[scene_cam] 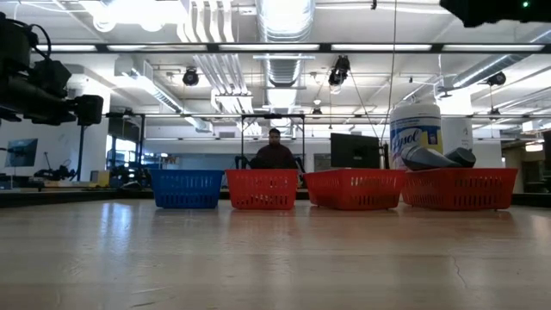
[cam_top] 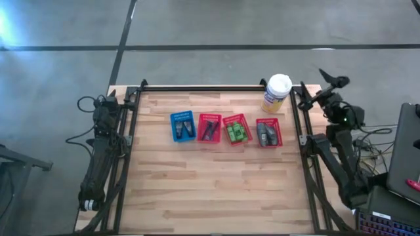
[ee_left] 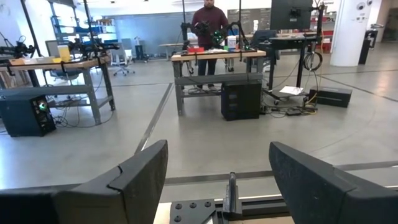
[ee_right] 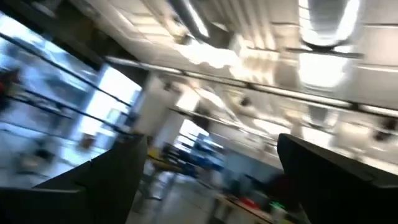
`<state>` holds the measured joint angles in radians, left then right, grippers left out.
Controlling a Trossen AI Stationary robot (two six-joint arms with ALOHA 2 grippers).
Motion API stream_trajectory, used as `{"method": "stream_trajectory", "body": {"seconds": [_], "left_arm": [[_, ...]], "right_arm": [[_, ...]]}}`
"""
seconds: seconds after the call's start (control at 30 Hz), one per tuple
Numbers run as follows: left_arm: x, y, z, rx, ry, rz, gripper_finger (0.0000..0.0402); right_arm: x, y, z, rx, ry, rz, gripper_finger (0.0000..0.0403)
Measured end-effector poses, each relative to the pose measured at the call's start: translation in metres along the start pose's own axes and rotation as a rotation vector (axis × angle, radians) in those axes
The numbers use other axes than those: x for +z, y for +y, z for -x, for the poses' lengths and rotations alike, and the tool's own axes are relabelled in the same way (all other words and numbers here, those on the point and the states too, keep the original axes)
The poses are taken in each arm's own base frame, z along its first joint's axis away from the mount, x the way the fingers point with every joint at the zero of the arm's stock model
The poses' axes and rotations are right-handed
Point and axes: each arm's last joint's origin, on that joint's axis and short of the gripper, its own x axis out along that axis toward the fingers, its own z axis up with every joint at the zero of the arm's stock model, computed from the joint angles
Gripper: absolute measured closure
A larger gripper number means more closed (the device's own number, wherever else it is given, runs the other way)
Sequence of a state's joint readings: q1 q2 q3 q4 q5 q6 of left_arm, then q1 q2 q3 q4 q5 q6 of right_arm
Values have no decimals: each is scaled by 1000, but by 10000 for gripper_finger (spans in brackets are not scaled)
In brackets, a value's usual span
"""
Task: Pick & Place Travel size toiletries
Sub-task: Return to Home Position
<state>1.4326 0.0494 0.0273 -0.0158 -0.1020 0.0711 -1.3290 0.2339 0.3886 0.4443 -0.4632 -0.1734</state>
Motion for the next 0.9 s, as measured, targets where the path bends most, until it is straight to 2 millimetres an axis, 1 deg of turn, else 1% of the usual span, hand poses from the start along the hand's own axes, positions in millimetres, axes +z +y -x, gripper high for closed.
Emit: {"method": "stream_trajectory", "body": {"seconds": [0.07, 0.17, 0.27, 0.37, 0.53, 0.63, 0.9], "left_arm": [[0, 0, 0, 0, 0, 0, 117], [0, 0, 0, 0, 0, 0, 117], [0, 0, 0, 0, 0, 0, 117], [0, 0, 0, 0, 0, 0, 117], [0, 0, 0, 0, 0, 0, 117], [0, 0, 0, 0, 0, 0, 117], [0, 0, 0, 0, 0, 0, 117]], "right_arm": [[-8, 0, 8, -143, 53, -6, 42], [-26, -1, 18, -368, 118, -48, 44], [-47, 3, 28, -473, 180, -56, 51], [-66, 9, 36, -491, 223, -65, 60], [-91, 17, 47, -497, 267, -121, 76], [-104, 22, 52, -496, 309, -141, 77], [-118, 27, 57, -504, 441, -275, 55]]}}
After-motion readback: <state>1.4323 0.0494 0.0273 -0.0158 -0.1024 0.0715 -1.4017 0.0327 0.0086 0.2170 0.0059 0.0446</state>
